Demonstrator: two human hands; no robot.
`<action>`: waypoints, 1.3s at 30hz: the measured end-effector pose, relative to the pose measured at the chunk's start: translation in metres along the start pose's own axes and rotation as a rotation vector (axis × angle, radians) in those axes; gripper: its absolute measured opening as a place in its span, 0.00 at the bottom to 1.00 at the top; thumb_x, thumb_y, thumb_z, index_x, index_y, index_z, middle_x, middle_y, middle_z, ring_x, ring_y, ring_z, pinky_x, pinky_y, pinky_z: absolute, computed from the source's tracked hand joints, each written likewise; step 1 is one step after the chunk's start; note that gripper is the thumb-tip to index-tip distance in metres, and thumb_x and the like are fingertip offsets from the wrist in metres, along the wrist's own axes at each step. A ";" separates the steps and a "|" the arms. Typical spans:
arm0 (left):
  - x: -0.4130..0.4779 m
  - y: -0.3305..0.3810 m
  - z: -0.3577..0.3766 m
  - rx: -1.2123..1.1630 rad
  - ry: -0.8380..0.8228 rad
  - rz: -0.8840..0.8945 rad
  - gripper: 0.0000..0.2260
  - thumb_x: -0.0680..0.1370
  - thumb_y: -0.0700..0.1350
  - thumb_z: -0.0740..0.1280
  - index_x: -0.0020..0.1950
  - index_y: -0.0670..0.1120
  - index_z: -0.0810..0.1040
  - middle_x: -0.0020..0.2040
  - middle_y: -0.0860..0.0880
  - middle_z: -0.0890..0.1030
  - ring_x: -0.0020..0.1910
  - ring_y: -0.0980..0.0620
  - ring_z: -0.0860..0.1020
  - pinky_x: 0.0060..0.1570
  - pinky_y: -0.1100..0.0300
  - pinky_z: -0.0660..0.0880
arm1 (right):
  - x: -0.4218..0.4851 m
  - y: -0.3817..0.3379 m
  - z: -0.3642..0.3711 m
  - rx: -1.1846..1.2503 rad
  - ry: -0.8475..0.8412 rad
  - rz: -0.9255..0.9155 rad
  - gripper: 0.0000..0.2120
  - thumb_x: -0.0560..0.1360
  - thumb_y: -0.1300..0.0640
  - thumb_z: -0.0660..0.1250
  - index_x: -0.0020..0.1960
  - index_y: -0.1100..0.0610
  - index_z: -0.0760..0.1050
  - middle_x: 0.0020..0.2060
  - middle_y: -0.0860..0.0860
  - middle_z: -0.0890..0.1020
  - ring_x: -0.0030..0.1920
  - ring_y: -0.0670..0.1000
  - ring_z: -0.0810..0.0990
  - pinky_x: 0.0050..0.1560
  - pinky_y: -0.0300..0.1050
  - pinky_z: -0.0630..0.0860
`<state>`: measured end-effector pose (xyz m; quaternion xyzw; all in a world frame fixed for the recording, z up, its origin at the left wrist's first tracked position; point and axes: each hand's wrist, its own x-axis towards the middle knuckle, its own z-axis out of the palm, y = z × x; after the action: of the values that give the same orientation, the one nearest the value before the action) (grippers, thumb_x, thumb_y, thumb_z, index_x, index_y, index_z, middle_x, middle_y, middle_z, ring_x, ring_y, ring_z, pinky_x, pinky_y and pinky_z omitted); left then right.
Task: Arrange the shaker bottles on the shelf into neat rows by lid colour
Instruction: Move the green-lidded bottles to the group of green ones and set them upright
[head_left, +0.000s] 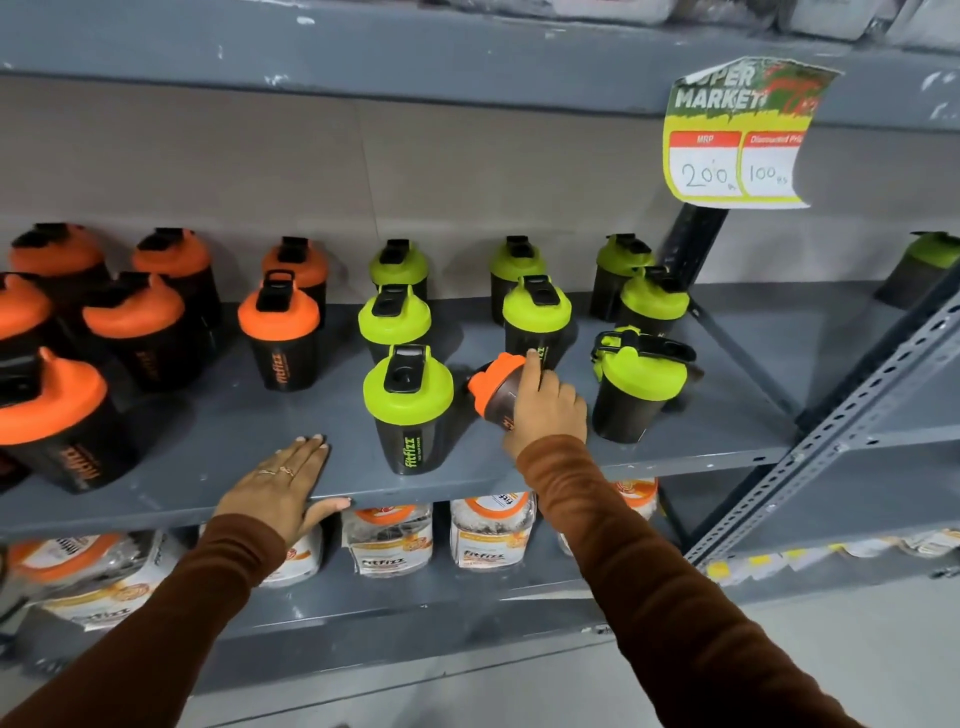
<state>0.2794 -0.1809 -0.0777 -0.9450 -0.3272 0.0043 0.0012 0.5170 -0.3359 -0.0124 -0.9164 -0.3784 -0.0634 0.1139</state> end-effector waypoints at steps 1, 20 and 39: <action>0.000 0.000 -0.001 0.010 -0.009 0.005 0.59 0.51 0.72 0.18 0.73 0.44 0.50 0.75 0.45 0.53 0.74 0.49 0.53 0.71 0.56 0.50 | -0.002 0.001 -0.002 0.035 0.046 0.017 0.49 0.65 0.56 0.74 0.73 0.60 0.45 0.64 0.61 0.69 0.62 0.62 0.70 0.62 0.56 0.68; -0.045 -0.075 -0.003 -0.018 0.062 -0.043 0.37 0.78 0.60 0.39 0.54 0.33 0.77 0.53 0.35 0.80 0.50 0.37 0.80 0.43 0.40 0.77 | -0.058 -0.182 -0.005 1.112 0.169 -0.273 0.45 0.57 0.51 0.78 0.69 0.46 0.58 0.62 0.51 0.65 0.65 0.48 0.63 0.68 0.37 0.61; -0.058 -0.061 0.023 -0.013 0.169 -0.042 0.26 0.76 0.54 0.52 0.63 0.36 0.70 0.63 0.37 0.74 0.62 0.39 0.73 0.61 0.43 0.68 | -0.079 -0.166 0.081 1.030 -0.031 -0.168 0.38 0.67 0.56 0.75 0.70 0.58 0.59 0.61 0.57 0.73 0.57 0.51 0.73 0.61 0.41 0.69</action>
<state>0.1956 -0.1688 -0.0999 -0.9348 -0.3458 -0.0775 0.0225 0.3462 -0.2542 -0.0795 -0.7089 -0.4345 0.1354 0.5388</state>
